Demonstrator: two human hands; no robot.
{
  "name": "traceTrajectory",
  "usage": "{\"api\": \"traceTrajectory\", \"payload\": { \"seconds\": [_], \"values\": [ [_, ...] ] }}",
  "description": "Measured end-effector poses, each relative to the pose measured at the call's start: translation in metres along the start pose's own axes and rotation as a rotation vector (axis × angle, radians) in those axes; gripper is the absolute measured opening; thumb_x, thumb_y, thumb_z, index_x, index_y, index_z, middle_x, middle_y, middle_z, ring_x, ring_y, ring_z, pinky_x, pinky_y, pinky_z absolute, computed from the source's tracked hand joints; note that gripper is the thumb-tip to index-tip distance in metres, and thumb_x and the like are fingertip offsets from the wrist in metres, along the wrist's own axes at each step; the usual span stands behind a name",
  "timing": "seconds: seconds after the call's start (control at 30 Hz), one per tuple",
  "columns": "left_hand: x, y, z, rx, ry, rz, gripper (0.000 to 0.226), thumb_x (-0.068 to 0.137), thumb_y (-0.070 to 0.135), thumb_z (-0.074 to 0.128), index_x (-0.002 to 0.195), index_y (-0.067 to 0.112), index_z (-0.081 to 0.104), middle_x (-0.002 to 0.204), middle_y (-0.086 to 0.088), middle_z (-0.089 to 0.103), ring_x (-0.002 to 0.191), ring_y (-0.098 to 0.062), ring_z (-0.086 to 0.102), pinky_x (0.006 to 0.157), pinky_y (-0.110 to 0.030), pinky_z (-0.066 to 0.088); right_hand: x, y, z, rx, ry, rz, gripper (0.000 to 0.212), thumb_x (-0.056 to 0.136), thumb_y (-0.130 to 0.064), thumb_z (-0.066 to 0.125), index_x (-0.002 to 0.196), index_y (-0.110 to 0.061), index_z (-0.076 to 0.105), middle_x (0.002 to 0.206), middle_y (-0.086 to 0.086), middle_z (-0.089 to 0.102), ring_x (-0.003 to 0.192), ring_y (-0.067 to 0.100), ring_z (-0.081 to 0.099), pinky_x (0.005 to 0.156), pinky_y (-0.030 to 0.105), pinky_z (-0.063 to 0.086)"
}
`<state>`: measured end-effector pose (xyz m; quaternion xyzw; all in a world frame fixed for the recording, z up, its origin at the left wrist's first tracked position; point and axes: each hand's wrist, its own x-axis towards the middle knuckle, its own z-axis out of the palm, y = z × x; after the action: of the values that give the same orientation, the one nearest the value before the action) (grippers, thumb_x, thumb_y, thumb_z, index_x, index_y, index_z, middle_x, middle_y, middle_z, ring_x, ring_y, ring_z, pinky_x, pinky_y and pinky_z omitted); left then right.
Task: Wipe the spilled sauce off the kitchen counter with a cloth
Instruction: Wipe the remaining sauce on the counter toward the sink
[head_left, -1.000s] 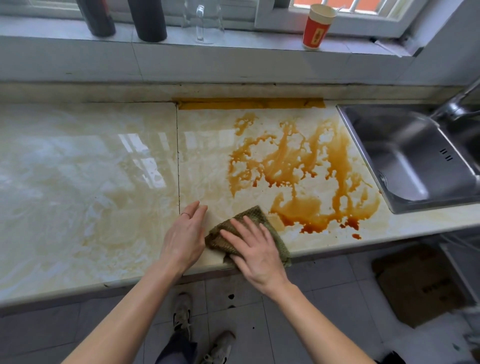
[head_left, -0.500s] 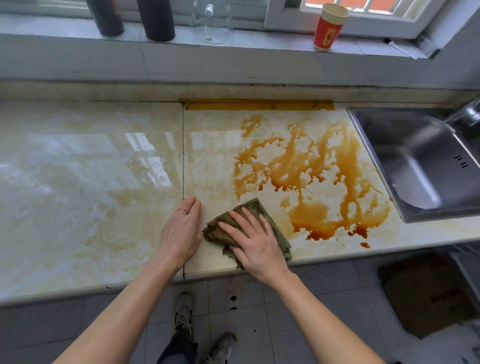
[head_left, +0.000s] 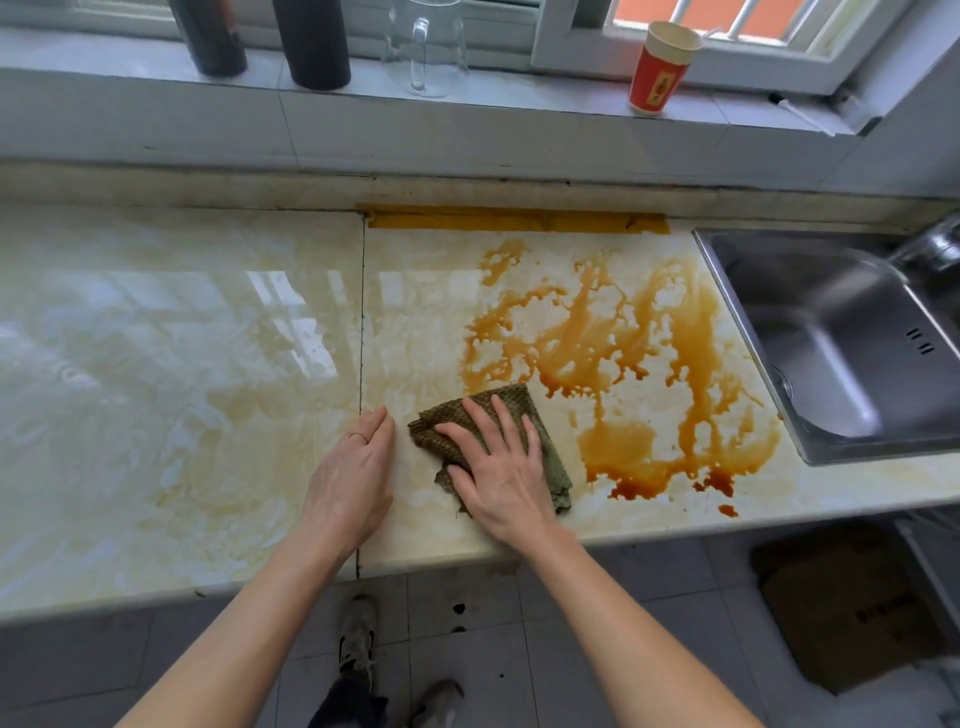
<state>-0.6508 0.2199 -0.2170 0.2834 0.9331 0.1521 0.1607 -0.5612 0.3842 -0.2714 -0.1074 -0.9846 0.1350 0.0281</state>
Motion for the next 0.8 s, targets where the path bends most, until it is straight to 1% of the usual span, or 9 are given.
{"api": "traceTrajectory", "payload": {
  "seconds": [0.07,0.13,0.23,0.33,0.4,0.47,0.57,0.7,0.8],
  "values": [
    [0.0,-0.001,-0.002,-0.006,-0.005,-0.002,0.071,0.085,-0.001,0.04,0.15,0.015,0.014,0.158,0.002,0.01,0.144,-0.014,0.015,0.113,-0.023,0.019,0.015,0.012,-0.007,0.018,-0.036,0.034,0.057,0.089,-0.056,0.024,0.144,-0.042,0.033,0.162,-0.007,0.015,0.15,0.02,-0.001,0.119,0.05,-0.004],
    [0.0,-0.001,-0.003,-0.008,-0.001,-0.007,0.07,0.086,-0.001,0.038,0.15,0.016,0.015,0.158,0.004,0.011,0.143,-0.014,0.017,0.112,-0.024,0.022,0.026,0.017,-0.014,0.061,-0.04,0.127,0.064,0.086,-0.062,0.017,0.146,-0.043,0.031,0.163,-0.009,0.01,0.149,0.016,-0.008,0.118,0.048,-0.009],
    [0.001,-0.003,-0.003,-0.021,0.019,-0.003,0.064,0.089,0.002,0.039,0.149,0.016,0.02,0.157,0.003,0.016,0.143,-0.014,0.021,0.111,-0.026,0.025,0.023,0.001,-0.018,0.17,-0.076,0.223,0.069,0.083,-0.058,0.012,0.149,-0.043,0.026,0.163,-0.011,-0.001,0.148,0.014,-0.017,0.116,0.046,-0.018],
    [0.003,-0.002,-0.002,-0.022,0.025,0.003,0.062,0.089,0.004,0.041,0.148,0.015,0.023,0.156,0.002,0.019,0.142,-0.015,0.022,0.111,-0.026,0.025,0.005,-0.015,-0.011,0.093,-0.079,0.156,0.068,0.084,-0.046,0.014,0.152,-0.043,0.017,0.163,-0.008,-0.006,0.147,0.02,-0.021,0.114,0.049,-0.019],
    [0.003,-0.001,-0.003,-0.013,0.026,0.004,0.062,0.089,0.004,0.04,0.148,0.015,0.024,0.156,0.002,0.02,0.142,-0.015,0.022,0.111,-0.025,0.025,0.01,-0.01,-0.009,0.03,-0.089,0.121,0.059,0.092,-0.042,0.021,0.151,-0.044,0.016,0.164,-0.007,-0.004,0.148,0.022,-0.018,0.115,0.051,-0.017],
    [0.004,-0.001,-0.005,0.0,0.033,0.01,0.061,0.09,0.004,0.039,0.148,0.015,0.025,0.155,0.002,0.022,0.141,-0.015,0.024,0.11,-0.027,0.028,0.028,-0.002,-0.012,0.036,-0.103,0.125,0.055,0.099,-0.036,0.034,0.151,-0.045,0.017,0.164,-0.007,-0.003,0.148,0.022,-0.016,0.116,0.052,-0.014],
    [0.007,0.001,-0.009,0.035,0.03,0.001,0.056,0.09,0.004,0.04,0.145,0.016,0.032,0.153,0.004,0.027,0.139,-0.016,0.03,0.108,-0.029,0.033,0.049,0.001,-0.019,0.045,-0.125,0.18,0.055,0.102,-0.033,0.036,0.151,-0.045,0.016,0.164,-0.008,-0.007,0.148,0.022,-0.018,0.116,0.052,-0.014],
    [0.017,-0.002,-0.013,0.1,0.006,-0.006,0.04,0.091,0.01,0.044,0.13,0.016,0.051,0.145,0.004,0.042,0.13,-0.019,0.044,0.098,-0.033,0.044,0.023,-0.012,-0.012,0.07,-0.075,0.181,0.054,0.101,-0.037,0.032,0.151,-0.045,0.015,0.164,-0.006,-0.007,0.148,0.024,-0.019,0.116,0.051,-0.016],
    [0.026,-0.003,-0.016,0.121,0.015,0.0,0.022,0.091,0.014,0.042,0.103,0.015,0.06,0.117,-0.001,0.063,0.101,-0.024,0.059,0.079,-0.037,0.052,0.01,-0.016,-0.005,0.039,-0.044,0.16,0.053,0.098,-0.041,0.026,0.15,-0.046,0.017,0.164,-0.005,-0.002,0.149,0.025,-0.016,0.115,0.053,-0.014]
  ]
}}
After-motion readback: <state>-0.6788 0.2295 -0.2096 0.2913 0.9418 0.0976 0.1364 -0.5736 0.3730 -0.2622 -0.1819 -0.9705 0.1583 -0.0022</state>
